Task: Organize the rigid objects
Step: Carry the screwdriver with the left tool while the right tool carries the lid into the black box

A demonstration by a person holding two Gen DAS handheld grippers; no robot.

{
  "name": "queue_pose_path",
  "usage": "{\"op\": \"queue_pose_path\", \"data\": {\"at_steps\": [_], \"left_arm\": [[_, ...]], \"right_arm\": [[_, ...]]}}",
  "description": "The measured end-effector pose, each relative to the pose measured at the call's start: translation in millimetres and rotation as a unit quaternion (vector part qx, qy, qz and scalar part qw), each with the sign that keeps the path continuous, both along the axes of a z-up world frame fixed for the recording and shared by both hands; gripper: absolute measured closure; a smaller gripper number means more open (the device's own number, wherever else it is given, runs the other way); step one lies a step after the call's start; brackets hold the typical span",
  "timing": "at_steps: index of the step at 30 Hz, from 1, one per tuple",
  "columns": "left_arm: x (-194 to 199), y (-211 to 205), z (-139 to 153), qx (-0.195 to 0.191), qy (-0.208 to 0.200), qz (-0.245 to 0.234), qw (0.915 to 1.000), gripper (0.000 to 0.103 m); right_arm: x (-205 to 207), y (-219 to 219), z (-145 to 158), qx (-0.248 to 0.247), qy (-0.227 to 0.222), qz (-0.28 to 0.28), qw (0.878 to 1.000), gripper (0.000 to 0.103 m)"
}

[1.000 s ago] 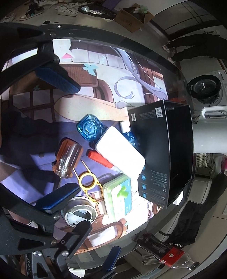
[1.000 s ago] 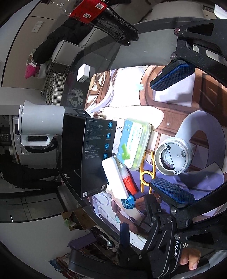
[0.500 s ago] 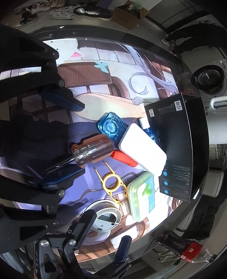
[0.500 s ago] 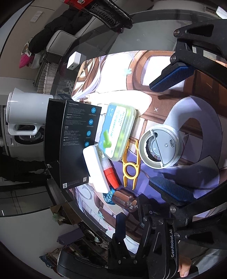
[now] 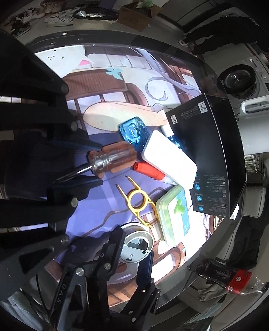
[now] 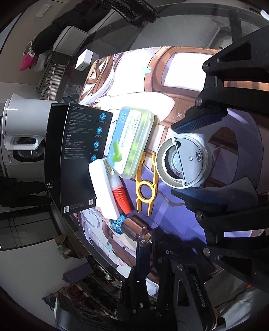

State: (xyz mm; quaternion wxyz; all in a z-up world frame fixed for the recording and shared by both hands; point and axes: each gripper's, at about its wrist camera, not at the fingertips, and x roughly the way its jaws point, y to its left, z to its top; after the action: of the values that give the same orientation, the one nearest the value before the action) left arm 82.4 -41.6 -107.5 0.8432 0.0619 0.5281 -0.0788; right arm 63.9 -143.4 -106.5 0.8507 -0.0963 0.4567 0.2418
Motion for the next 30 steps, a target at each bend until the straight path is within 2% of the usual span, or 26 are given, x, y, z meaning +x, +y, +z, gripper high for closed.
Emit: {"op": "queue_pose_path", "data": {"at_steps": [4,10,15,17,19,22,25,27,30], "left_arm": [[-2.3,1.0,6.7,0.004,-0.016,0.005,0.9999,0.079],[-6.7,5.2,22.8,0.002,-0.053,0.008,0.9986,0.079],[-16.0,6.6,44.7,0.001,-0.113,0.01,0.9936,0.079],[-21.8,6.3,55.8,0.004,-0.146,0.008,0.9893,0.079],[-31.8,3.8,67.8,0.022,-0.194,0.006,0.9808,0.079],[-49.3,0.4,86.8,0.032,-0.265,0.0,0.9636,0.079],[-69.9,1.9,106.1,0.032,-0.337,0.004,0.941,0.079],[-80.6,6.4,116.1,0.02,-0.368,0.008,0.9297,0.079],[-93.4,12.4,126.2,0.012,-0.407,0.012,0.9133,0.079]], "right_arm": [[-1.9,-1.0,3.0,0.013,0.002,0.005,1.0,0.049],[-4.6,-5.8,20.4,0.039,-0.025,-0.002,0.999,0.049],[-12.1,-12.8,47.1,0.073,-0.083,-0.013,0.994,0.049],[-19.5,-16.8,62.0,0.106,-0.118,-0.011,0.987,0.049],[-27.0,-19.4,75.6,0.12,-0.158,-0.012,0.98,0.049],[-42.6,-22.5,96.9,0.133,-0.224,-0.014,0.965,0.049],[-58.8,-29.5,114.7,0.154,-0.28,-0.024,0.947,0.049],[-71.2,-34.2,125.3,0.167,-0.317,-0.024,0.933,0.049],[-84.4,-35.2,136.1,0.169,-0.356,-0.022,0.919,0.049]]}}
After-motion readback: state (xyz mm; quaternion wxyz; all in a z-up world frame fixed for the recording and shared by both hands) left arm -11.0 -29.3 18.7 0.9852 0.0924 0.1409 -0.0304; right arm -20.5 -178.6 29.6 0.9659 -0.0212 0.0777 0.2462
